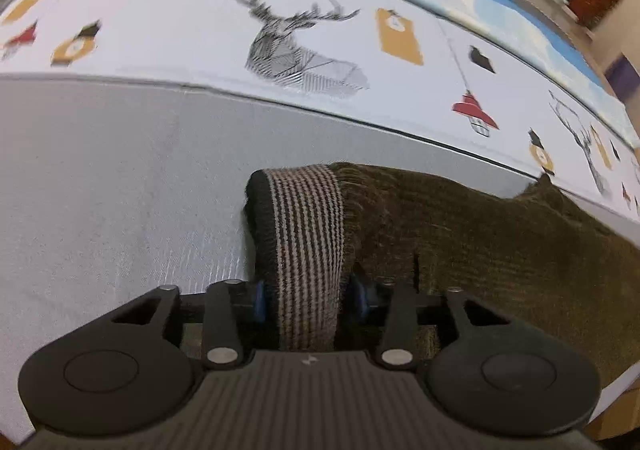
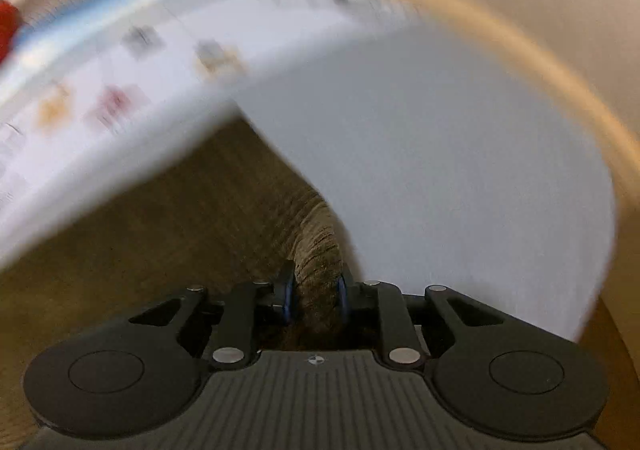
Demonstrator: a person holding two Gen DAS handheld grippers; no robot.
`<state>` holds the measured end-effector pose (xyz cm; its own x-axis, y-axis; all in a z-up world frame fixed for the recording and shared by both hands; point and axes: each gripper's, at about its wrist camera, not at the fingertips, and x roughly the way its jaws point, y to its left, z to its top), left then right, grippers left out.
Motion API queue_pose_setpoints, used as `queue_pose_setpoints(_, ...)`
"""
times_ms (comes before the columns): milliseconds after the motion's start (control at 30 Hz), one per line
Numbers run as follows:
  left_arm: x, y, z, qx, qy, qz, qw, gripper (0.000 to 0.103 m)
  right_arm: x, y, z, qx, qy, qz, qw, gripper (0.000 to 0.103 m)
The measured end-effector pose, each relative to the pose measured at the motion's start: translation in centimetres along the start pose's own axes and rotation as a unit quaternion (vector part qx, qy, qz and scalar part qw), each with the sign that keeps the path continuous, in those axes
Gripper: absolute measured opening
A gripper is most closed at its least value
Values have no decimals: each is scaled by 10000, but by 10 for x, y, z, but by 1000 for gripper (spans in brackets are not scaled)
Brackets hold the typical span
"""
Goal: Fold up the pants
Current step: 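Open both grippers and lift them away from the folded pants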
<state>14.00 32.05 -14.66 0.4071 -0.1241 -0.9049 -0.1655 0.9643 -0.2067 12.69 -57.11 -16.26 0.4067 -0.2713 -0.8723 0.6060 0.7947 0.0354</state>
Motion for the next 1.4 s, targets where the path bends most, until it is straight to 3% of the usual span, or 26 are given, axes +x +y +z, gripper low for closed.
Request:
queue_pose_setpoints(67, -6, -1, 3, -48, 86, 63, 9999, 51, -7, 4, 1, -165, -74, -119, 9998, 27)
queue_pose_setpoints(133, -21, -7, 5, 60, -139, 225, 9996, 51, -13, 9, -1, -352, -124, -303, 9988, 34)
queue_pose_setpoints(233, -43, -24, 2, 440, -598, 295, 9968, 51, -26, 6, -2, -254, -208, -422, 9986, 37)
queue_pose_setpoints(300, -43, -34, -4, 815, -629, 464, 9936, 51, -35, 6, -2, -165, -304, -467, 9983, 37)
queue_pose_setpoints(367, -42, -38, -9, 1128, -671, 793, 9882, 41, -40, 2, -3, -120, -373, -503, 9980, 37)
queue_pose_setpoints(433, -50, -36, -10, 1117, -960, 1081, 9832, 38, -47, 1, -2, -45, -447, -521, 9976, 39)
queue_pose_setpoints(533, -70, -36, -13, 1112, -1332, 701, 9823, 32, -56, 0, -1, 86, -521, -407, 9978, 41)
queue_pose_setpoints(600, -66, -44, -22, 1467, -1040, 313, 9832, 32, -61, 5, 1, 110, -591, -282, 9978, 41)
queue_pose_setpoints(633, -56, -48, -28, 1693, -706, 378, 9823, 31, -65, 8, 0, 81, -626, -217, 9978, 41)
queue_pose_setpoints(667, -38, -51, -36, 1918, -211, 682, 9788, 28, -68, 11, -1, 44, -656, -177, 9977, 41)
queue_pose_setpoints(700, -18, -50, -45, 2130, 265, 1093, 9706, 17, -71, 16, -1, -3, -701, -134, 9975, 41)
queue_pose_setpoints(767, -10, -59, -59, 2664, 234, 1439, 9528, 18, -78, 25, -2, -38, -794, -33, 9968, 41)
queue_pose_setpoints(900, -31, -69, -50, 2141, 120, 1326, 9677, 23, -96, 45, 3, 126, -974, 409, 9943, 41)
queue_pose_setpoints(967, -50, -79, -41, 1888, -58, 1504, 9704, 29, -107, 59, 6, 221, -1078, 704, 9914, 41)
queue_pose_setpoints(1067, -91, -100, -27, 1460, -600, 1336, 9784, 52, -124, 87, 8, 149, -1308, 1135, 9848, 38)
queue_pose_setpoints(1100, -103, -106, -22, 1290, -836, 1278, 9798, 66, -129, 99, 8, 70, -1395, 1278, 9819, 36)
queue_pose_setpoints(1167, -124, -120, -17, 1033, -1377, 1211, 9776, 75, -142, 127, 6, -171, -1589, 1586, 9743, 24)
queue_pose_setpoints(1300, -128, -148, -26, 906, -2138, 1035, 9671, 77, -162, 188, -2, -693, -1848, 2159, 9562, 20)
queue_pose_setpoints(1333, -119, -153, -29, 895, -2209, 1115, 9648, 77, -165, 202, -4, -788, -1857, 2305, 9519, 20)
queue_pose_setpoints(1400, -98, -162, -22, 790, -1789, 1598, 9676, 75, -170, 235, -11, -1019, -1777, 2713, 9405, 21)
